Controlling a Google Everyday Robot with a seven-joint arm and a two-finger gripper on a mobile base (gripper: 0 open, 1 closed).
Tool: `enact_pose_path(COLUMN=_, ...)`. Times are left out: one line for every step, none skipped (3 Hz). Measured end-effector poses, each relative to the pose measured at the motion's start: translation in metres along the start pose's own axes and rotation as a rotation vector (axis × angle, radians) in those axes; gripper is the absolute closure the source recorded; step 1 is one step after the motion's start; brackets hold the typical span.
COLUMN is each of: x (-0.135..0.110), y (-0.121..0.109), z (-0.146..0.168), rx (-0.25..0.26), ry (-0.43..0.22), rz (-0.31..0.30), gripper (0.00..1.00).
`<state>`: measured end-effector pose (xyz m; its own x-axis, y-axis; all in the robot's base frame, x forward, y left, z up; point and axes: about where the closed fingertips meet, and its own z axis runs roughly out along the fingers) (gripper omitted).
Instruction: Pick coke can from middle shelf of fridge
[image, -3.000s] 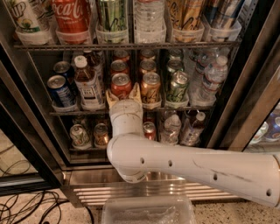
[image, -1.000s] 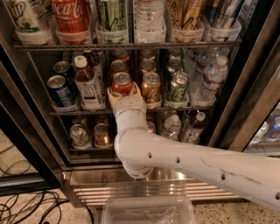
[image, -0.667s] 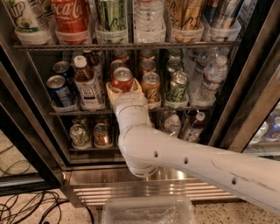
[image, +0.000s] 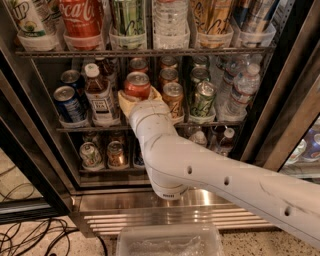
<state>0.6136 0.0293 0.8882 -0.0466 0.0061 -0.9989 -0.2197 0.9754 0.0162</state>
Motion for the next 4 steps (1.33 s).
enact_pose_path(x=0.002, y=-0.009, z=-0.014, rx=-0.036, ry=0.061, rz=-0.014, gripper=1.0)
enact_pose_path(x=0.011, y=-0.025, z=-0.031, rx=-0.067, ry=0.144, rz=-0.055, gripper=1.0)
enact_pose_path(x=0.018, y=-0.039, z=-0.048, rx=-0.112, ry=0.218, rz=-0.101, gripper=1.0)
enact_pose_path(x=0.04, y=-0.018, z=-0.072, rx=-0.29, ry=0.31, rz=-0.179, gripper=1.0)
